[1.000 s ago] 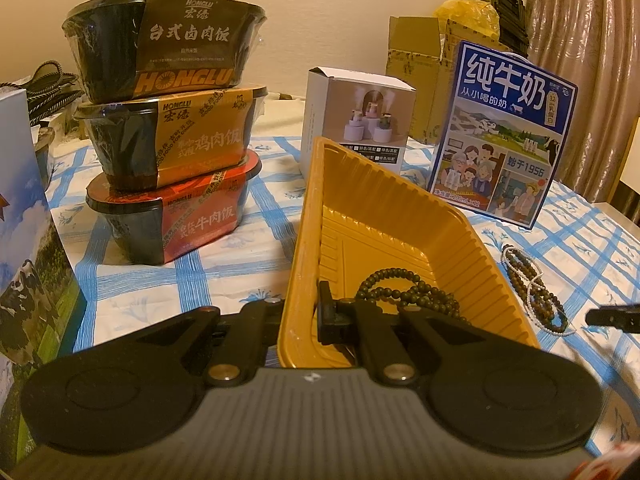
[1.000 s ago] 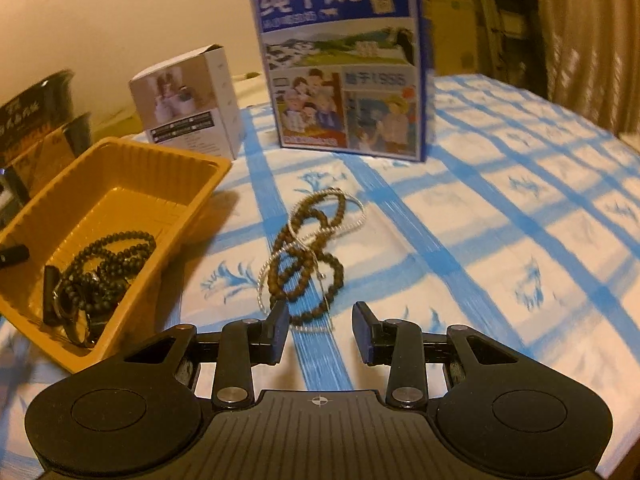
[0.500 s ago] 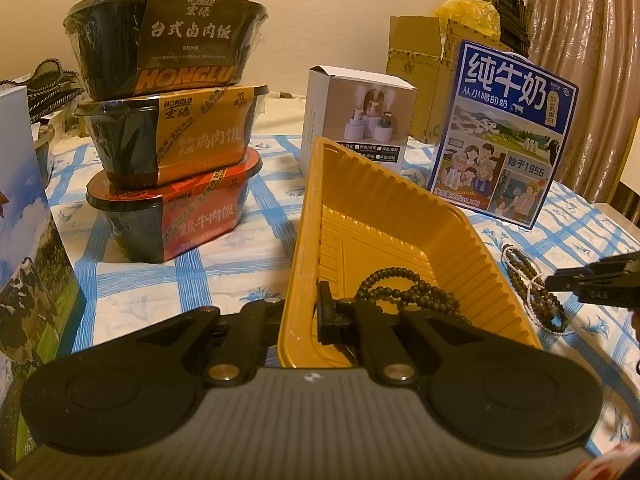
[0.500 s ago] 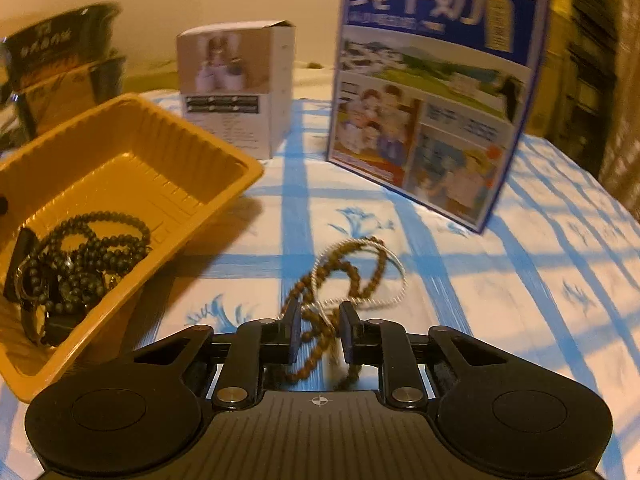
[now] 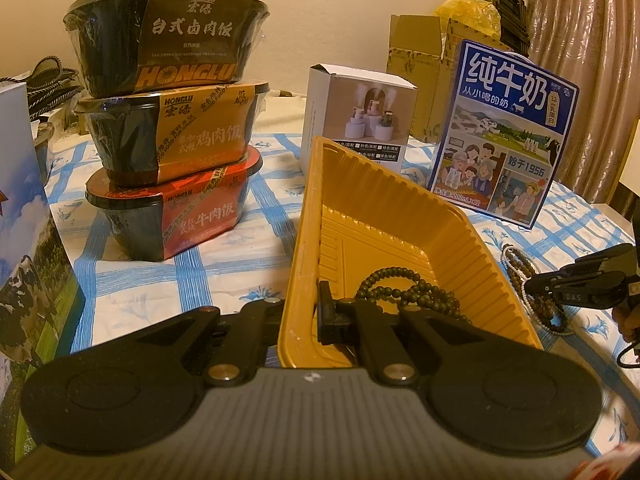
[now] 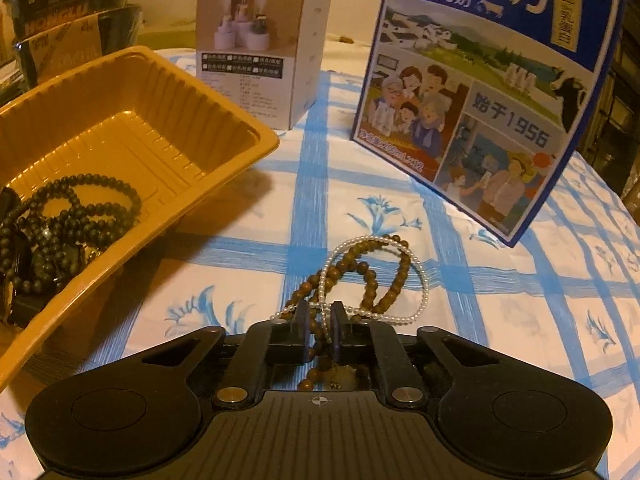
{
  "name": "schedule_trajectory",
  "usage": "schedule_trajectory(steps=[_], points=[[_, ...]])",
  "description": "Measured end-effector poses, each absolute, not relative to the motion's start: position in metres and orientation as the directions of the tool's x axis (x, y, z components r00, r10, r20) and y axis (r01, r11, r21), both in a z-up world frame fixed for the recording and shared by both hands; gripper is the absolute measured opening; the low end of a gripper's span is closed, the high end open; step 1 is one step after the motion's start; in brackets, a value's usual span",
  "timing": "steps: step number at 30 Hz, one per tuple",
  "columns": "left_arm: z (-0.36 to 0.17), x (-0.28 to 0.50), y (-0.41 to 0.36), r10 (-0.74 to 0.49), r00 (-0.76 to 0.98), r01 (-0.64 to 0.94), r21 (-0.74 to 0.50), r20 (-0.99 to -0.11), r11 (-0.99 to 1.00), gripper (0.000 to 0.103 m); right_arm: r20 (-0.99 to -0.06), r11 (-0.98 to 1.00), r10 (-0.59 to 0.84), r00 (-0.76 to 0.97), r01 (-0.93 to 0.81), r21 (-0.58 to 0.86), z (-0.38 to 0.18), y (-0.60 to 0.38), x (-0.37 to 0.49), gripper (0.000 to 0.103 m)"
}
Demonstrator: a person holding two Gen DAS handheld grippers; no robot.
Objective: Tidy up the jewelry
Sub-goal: 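Lift the thin pearl strand up with the right gripper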
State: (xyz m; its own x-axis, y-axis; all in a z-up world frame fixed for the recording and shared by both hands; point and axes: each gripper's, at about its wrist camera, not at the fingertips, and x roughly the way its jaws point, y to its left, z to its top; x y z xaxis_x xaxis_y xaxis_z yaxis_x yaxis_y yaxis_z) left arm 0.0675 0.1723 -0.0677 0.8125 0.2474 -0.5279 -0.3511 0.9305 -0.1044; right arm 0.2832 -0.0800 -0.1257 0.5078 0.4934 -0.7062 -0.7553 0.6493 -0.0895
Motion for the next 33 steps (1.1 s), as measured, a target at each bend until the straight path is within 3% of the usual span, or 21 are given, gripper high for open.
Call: schedule_trajectory(steps=[10, 25, 33], points=[[-0.068, 0.068, 0.172, 0.248, 0.813, -0.351, -0.104, -0.528, 0.931, 0.005, -0.648, 0.704, 0.538, 0.538, -0.710, -0.005, -0.100, -0.102, 0.283, 0.002], [-0.069, 0.068, 0.172, 0.249, 0.813, -0.350, -0.101, -0.526, 0.931, 0.005, -0.420, 0.771, 0.605, 0.676, -0.629, 0.098, 0.043, -0.164, 0.273, 0.002], [-0.069, 0.068, 0.173, 0.250, 0.813, -0.350, -0.099, -0.526, 0.932, 0.005, -0.376, 0.747, 0.637, 0.673, -0.659, 0.086, 0.088, -0.165, 0.249, 0.002]])
